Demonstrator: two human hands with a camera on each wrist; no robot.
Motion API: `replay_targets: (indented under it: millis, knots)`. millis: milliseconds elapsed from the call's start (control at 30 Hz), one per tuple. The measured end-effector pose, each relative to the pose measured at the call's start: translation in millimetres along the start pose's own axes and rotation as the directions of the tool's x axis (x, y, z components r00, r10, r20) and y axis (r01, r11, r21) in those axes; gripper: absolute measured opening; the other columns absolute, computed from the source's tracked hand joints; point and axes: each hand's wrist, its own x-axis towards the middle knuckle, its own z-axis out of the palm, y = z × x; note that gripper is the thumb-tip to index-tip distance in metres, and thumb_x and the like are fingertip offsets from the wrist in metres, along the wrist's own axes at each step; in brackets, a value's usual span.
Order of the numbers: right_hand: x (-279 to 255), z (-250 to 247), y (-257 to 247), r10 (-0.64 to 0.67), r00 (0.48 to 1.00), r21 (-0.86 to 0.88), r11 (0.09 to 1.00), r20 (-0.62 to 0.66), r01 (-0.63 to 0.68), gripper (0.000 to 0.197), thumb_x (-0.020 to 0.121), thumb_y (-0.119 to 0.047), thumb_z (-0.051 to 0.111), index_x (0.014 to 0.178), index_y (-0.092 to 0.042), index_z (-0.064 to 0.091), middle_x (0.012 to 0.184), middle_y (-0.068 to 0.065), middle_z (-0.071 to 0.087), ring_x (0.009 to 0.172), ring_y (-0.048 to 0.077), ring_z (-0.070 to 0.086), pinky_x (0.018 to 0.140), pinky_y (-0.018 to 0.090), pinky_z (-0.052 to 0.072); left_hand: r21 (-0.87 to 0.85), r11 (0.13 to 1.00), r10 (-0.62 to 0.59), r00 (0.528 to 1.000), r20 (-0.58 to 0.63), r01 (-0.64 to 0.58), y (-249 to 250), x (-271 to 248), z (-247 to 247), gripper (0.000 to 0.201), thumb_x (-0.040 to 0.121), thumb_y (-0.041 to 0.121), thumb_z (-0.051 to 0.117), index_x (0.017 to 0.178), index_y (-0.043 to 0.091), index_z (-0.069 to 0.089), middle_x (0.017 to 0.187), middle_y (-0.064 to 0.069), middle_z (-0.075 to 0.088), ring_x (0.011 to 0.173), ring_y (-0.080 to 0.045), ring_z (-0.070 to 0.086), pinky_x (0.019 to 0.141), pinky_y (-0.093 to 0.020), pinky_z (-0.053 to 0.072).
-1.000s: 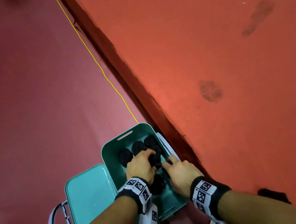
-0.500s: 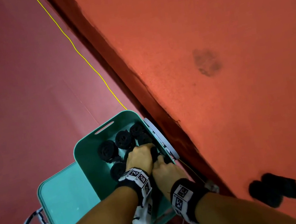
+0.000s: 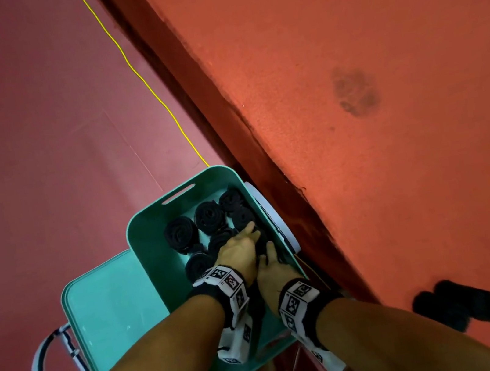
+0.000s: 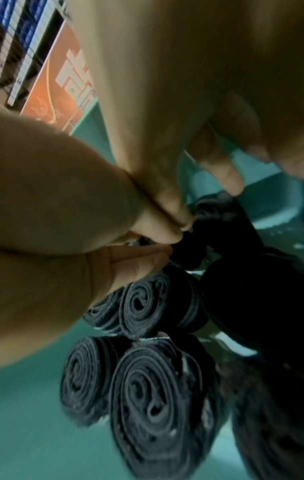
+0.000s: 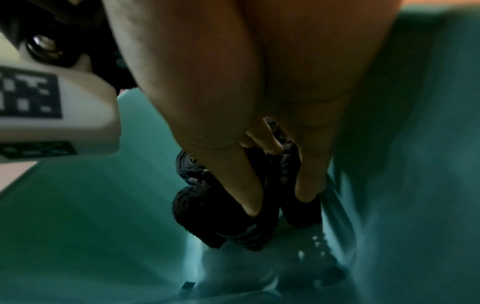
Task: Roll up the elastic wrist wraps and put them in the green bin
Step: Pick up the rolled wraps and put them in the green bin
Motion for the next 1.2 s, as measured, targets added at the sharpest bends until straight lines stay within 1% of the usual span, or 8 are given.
replay_targets:
  millis: [100, 233, 400, 600, 733, 933, 1067, 1200]
  knots:
    - [-12, -5, 2, -0.047, 0.997, -0.001, 0.999, -0.059, 0.047, 0.05, 0.104, -0.003, 0.039, 0.15, 0.01, 0.025, 0.163, 0.029, 0.009, 0.147, 0.039, 0.032, 0.108, 0.047, 0.041, -0.058, 0.998, -0.023, 0.996, -0.083, 0.018, 7, -7, -8, 0.065, 0.091, 0.005, 0.06, 0.151, 0.025, 0.046, 0.165, 0.012, 0.026, 0.148, -0.019, 0.035, 0.12, -0.034, 0.032]
    - [-42, -16, 11, -0.156, 0.969, 0.02, 0.986, -0.192, 0.163, 0.04, 0.096, -0.004, 0.052, 0.135, 0.003, 0.047, 0.143, 0.021, 0.041, 0.122, 0.038, 0.055, 0.097, 0.044, 0.047, -0.101, 0.994, -0.056, 0.965, -0.255, 0.031, 32, -29, -35, 0.053, 0.085, 0.005, 0.057, 0.134, 0.026, 0.062, 0.144, 0.001, 0.056, 0.126, -0.029, 0.058, 0.106, -0.04, 0.047]
    - [-85, -36, 38, -0.203, 0.903, 0.05, 0.97, -0.38, 0.239, 0.037, 0.092, -0.016, 0.06, 0.128, -0.006, 0.054, 0.129, 0.014, 0.052, 0.113, 0.041, 0.061, 0.091, 0.045, 0.05, 0.007, 0.997, -0.071, 0.927, -0.368, 0.079, 78, -65, -75, 0.033, 0.086, 0.014, 0.056, 0.115, 0.027, 0.067, 0.126, -0.004, 0.061, 0.112, -0.037, 0.063, 0.091, -0.041, 0.05]
    - [-139, -48, 115, -0.093, 0.79, 0.113, 0.973, -0.606, 0.201, 0.032, 0.093, -0.021, 0.058, 0.124, -0.012, 0.056, 0.121, 0.012, 0.058, 0.107, 0.04, 0.063, 0.086, 0.043, 0.051, 0.142, 0.988, 0.013, 0.893, -0.449, 0.057, 157, -91, -93, 0.031, 0.09, 0.022, 0.059, 0.12, 0.025, 0.065, 0.124, -0.005, 0.064, 0.112, -0.033, 0.063, 0.091, -0.041, 0.051]
    - [-171, -17, 204, 0.066, 0.777, 0.236, 0.966, -0.626, 0.108, 0.038, 0.092, -0.019, 0.055, 0.13, -0.012, 0.054, 0.125, 0.012, 0.058, 0.111, 0.039, 0.062, 0.091, 0.043, 0.052, 0.183, 0.983, 0.102, 0.916, -0.389, -0.032, 229, -88, -60, 0.031, 0.089, 0.026, 0.061, 0.12, 0.028, 0.064, 0.119, 0.001, 0.069, 0.111, -0.028, 0.064, 0.09, -0.036, 0.05]
    - [-198, 61, 326, 0.273, 0.799, 0.419, 0.908, -0.536, -0.029, 0.044, 0.093, -0.022, 0.057, 0.136, -0.014, 0.052, 0.129, 0.009, 0.056, 0.12, 0.035, 0.056, 0.098, 0.04, 0.048, 0.199, 0.974, 0.14, 0.979, -0.15, -0.108, 326, -65, 44, 0.036, 0.087, 0.043, 0.068, 0.121, 0.034, 0.062, 0.118, 0.009, 0.07, 0.112, -0.022, 0.065, 0.093, -0.034, 0.051]
    - [-199, 113, 366, 0.272, 0.851, 0.469, 0.882, -0.45, -0.034, 0.058, 0.092, -0.027, 0.062, 0.146, -0.02, 0.044, 0.135, 0.007, 0.052, 0.125, 0.034, 0.053, 0.1, 0.04, 0.046, 0.252, 0.965, 0.099, 0.993, -0.069, -0.079, 359, -59, 112, 0.05, 0.082, 0.059, 0.07, 0.125, 0.037, 0.059, 0.127, 0.004, 0.062, 0.114, -0.024, 0.063, 0.093, -0.037, 0.052]
    - [-184, 150, 376, 0.14, 0.902, 0.438, 0.897, -0.408, 0.059, 0.068, 0.088, -0.022, 0.063, 0.15, -0.03, 0.036, 0.141, 0.004, 0.042, 0.123, 0.034, 0.053, 0.099, 0.044, 0.051, 0.32, 0.947, 0.051, 0.998, -0.033, -0.038, 365, -57, 158, 0.067, 0.084, 0.052, 0.073, 0.142, 0.032, 0.046, 0.136, -0.002, 0.05, 0.12, -0.031, 0.059, 0.098, -0.042, 0.05]
